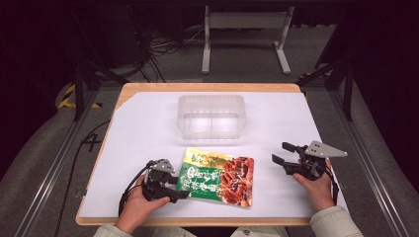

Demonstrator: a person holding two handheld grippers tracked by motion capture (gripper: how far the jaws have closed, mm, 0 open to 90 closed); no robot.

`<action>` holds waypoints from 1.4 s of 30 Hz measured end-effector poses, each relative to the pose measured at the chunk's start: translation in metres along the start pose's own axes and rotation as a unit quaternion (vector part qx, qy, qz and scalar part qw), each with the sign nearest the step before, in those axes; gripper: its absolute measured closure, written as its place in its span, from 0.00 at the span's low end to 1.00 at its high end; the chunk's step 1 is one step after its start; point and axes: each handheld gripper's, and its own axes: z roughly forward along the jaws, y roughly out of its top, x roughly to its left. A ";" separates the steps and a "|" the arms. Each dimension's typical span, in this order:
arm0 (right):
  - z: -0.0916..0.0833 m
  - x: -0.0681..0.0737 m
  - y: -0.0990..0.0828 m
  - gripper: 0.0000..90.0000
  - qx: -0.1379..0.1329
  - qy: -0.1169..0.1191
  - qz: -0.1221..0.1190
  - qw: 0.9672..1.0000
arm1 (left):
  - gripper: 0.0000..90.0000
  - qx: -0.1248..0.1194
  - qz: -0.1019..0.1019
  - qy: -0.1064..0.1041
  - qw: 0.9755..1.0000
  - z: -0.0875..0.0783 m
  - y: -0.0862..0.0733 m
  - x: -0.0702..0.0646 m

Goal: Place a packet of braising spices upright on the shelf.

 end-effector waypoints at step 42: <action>-0.005 0.000 -0.004 0.38 0.004 -0.004 0.008 1.000 | 1.00 -0.088 -0.063 -0.056 0.992 -0.010 0.015 0.001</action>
